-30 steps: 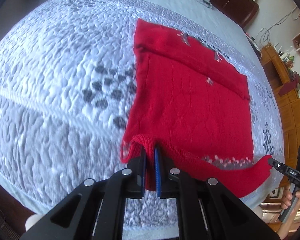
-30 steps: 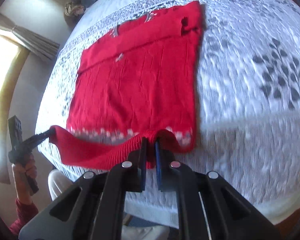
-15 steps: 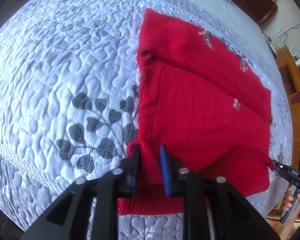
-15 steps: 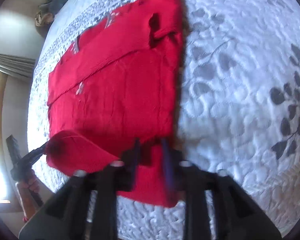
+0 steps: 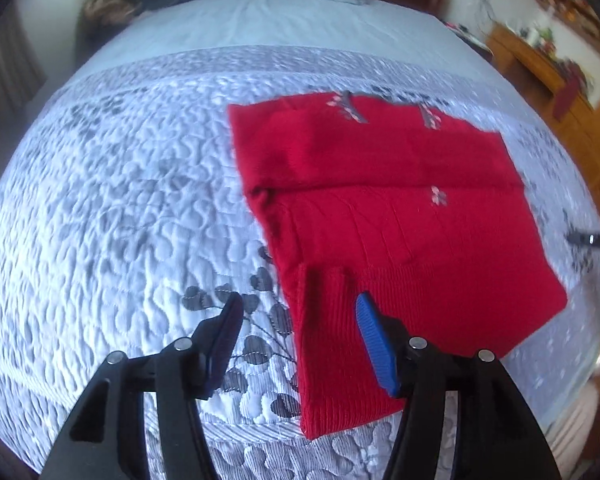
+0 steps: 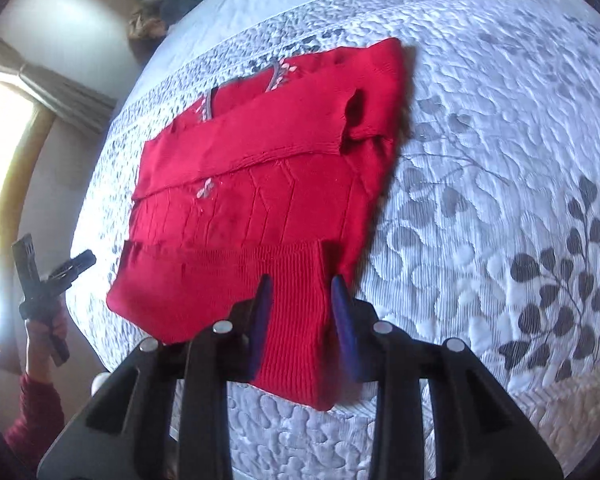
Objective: Fold small clothes
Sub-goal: 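Grasp the folded hem edge again with both tools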
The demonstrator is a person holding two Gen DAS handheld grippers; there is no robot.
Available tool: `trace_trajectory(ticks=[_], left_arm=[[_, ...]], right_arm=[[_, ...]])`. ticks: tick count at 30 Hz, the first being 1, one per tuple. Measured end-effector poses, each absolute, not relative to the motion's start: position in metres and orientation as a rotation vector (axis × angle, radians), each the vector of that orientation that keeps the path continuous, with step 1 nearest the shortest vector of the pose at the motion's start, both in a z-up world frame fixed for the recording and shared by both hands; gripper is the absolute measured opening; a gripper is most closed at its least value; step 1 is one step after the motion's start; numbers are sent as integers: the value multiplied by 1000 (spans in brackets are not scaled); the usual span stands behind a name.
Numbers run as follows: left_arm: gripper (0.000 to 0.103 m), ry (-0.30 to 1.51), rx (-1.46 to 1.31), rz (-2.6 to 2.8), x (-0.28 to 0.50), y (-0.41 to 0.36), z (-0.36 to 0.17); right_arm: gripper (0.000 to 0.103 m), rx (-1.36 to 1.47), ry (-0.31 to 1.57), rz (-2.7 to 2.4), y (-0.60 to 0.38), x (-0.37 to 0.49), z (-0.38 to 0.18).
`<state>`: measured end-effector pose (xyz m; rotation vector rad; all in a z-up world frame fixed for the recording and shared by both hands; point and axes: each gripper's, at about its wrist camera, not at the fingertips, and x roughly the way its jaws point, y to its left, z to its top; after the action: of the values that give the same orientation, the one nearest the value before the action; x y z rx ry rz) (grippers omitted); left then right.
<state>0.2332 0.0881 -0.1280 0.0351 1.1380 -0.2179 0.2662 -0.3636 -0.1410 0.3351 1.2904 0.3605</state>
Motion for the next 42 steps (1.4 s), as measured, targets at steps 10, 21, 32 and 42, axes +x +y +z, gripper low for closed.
trace_trajectory(ticks=[10, 21, 32, 42], left_arm=[[58, 1153, 114, -261, 247, 62, -162], [9, 1166, 55, -318, 248, 62, -170], [2, 1172, 100, -374, 248, 50, -175], [6, 1193, 28, -381, 248, 68, -185]], right_arm=[[31, 316, 1331, 373, -352, 282, -169], [31, 240, 1318, 417, -339, 292, -170], [44, 142, 1370, 415, -327, 300, -195], [4, 56, 1304, 493, -311, 285, -183]])
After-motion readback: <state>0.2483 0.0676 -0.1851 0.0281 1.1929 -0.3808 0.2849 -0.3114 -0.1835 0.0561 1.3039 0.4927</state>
